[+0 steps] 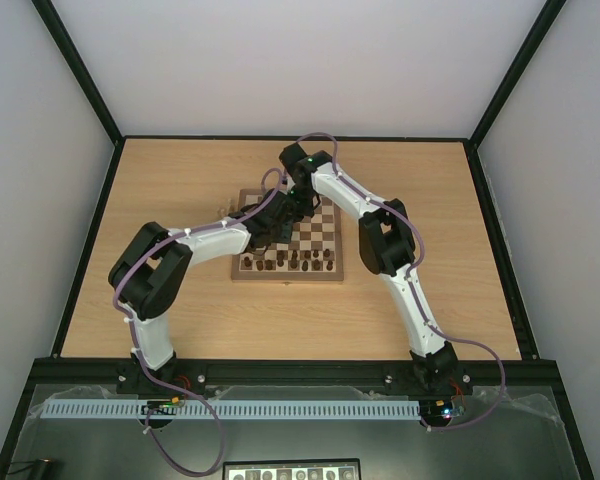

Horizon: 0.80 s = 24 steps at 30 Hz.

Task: Set up the chess pieces on the board
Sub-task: Pick up the chess piece from the chessboard.

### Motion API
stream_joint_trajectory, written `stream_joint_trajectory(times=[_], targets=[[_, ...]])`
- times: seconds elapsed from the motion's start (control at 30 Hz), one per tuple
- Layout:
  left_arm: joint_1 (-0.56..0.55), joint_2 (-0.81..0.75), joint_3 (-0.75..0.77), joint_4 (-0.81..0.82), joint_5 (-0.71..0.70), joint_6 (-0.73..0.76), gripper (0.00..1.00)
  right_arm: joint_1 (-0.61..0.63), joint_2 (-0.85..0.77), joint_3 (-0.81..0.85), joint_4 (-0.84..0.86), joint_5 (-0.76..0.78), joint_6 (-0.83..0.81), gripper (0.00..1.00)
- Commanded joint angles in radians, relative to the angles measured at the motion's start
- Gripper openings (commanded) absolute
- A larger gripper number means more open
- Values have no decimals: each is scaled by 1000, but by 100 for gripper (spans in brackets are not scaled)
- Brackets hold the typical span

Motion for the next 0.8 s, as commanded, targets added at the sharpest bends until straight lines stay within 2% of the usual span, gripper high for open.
stream_joint_trajectory(times=[0.0, 0.3, 0.77], targets=[[-28, -5, -28, -31, 53, 17, 31, 25, 11, -24, -74, -12, -9, 6], [-36, -4, -40, -57, 52, 4, 33, 26, 11, -21, -72, -8, -7, 6], [-51, 12, -60, -55, 47, -25, 22, 27, 10, -20, -66, -10, -1, 6]])
